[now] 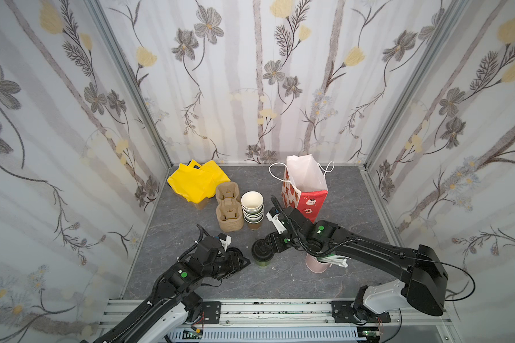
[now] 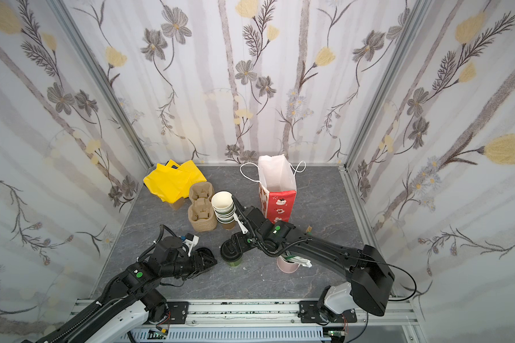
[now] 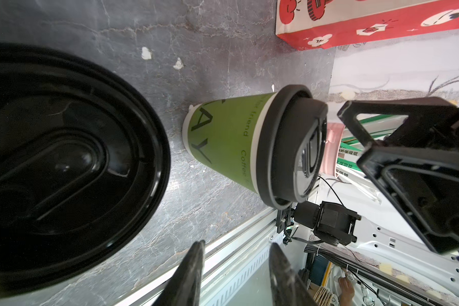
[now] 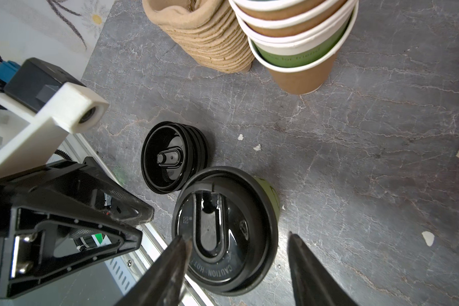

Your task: Pack the takeout coffee

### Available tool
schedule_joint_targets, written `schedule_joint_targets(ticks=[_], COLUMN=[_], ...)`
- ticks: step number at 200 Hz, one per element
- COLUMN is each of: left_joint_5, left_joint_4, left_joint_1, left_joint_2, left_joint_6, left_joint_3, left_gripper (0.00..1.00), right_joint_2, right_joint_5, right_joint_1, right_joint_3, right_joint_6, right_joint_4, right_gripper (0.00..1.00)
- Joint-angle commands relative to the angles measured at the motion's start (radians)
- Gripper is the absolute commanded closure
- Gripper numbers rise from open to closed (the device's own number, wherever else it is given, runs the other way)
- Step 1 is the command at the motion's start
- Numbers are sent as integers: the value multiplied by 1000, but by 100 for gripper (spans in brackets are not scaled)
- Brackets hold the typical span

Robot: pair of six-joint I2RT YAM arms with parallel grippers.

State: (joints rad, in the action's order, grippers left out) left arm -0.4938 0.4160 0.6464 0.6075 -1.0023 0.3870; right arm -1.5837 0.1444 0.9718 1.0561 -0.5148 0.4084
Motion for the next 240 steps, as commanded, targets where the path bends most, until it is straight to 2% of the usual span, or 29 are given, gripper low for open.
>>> schedule_joint_targets(ticks=[1,149,240], left_joint_5=[5,-46,-20], left_joint_4=[-63,-269,-296], left_joint_1=[1,6,7], left_joint_2=[14,179,211], left_joint_6=[-21,-18,-24], left_joint_3=[1,-4,-38], left_gripper=[59,61,67], right_joint_2=[-4,11,-4], right_joint_5=[30,52,58], right_joint_1=[-1,2,5], right_joint_3=[-7,-53,-54], right_joint_6=[3,1,2], right_joint_4=[-26,-28,-22], right_gripper=[38,37,38])
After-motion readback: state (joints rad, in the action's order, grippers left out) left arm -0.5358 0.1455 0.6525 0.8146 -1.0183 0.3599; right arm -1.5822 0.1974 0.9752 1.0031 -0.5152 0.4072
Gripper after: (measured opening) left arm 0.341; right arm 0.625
